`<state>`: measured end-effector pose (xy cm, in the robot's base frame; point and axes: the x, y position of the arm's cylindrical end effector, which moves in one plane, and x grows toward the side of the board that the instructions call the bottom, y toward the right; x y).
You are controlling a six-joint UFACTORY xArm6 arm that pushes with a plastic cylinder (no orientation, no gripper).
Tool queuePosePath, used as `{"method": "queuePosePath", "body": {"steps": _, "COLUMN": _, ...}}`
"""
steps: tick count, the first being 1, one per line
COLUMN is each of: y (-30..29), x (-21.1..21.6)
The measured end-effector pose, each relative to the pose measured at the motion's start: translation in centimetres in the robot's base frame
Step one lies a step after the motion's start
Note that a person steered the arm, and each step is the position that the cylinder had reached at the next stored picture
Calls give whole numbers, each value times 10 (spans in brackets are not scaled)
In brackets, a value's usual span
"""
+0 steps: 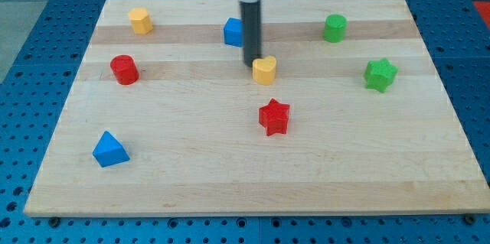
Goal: Place blue cube and green circle in horizontal line to the right of yellow hexagon
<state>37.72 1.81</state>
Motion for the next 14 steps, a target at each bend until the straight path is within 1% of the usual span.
{"method": "queuePosePath", "body": {"steps": 1, "y": 49, "x": 52}}
{"method": "queuePosePath", "body": {"steps": 2, "y": 89, "x": 69}}
{"method": "queuePosePath", "body": {"steps": 3, "y": 74, "x": 13}}
{"method": "queuePosePath", "body": {"steps": 4, "y": 16, "x": 2}}
{"method": "queuePosePath", "body": {"steps": 5, "y": -3, "x": 37}}
{"method": "queuePosePath", "body": {"steps": 6, "y": 27, "x": 95}}
{"method": "queuePosePath", "body": {"steps": 7, "y": 105, "x": 126}}
{"method": "queuePosePath", "body": {"steps": 8, "y": 119, "x": 102}}
{"method": "queuePosePath", "body": {"steps": 9, "y": 122, "x": 68}}
{"method": "queuePosePath", "body": {"steps": 10, "y": 164, "x": 113}}
{"method": "queuePosePath", "body": {"steps": 11, "y": 173, "x": 160}}
{"method": "queuePosePath", "body": {"steps": 12, "y": 164, "x": 94}}
{"method": "queuePosePath", "body": {"steps": 13, "y": 110, "x": 0}}
{"method": "queuePosePath", "body": {"steps": 14, "y": 31, "x": 0}}
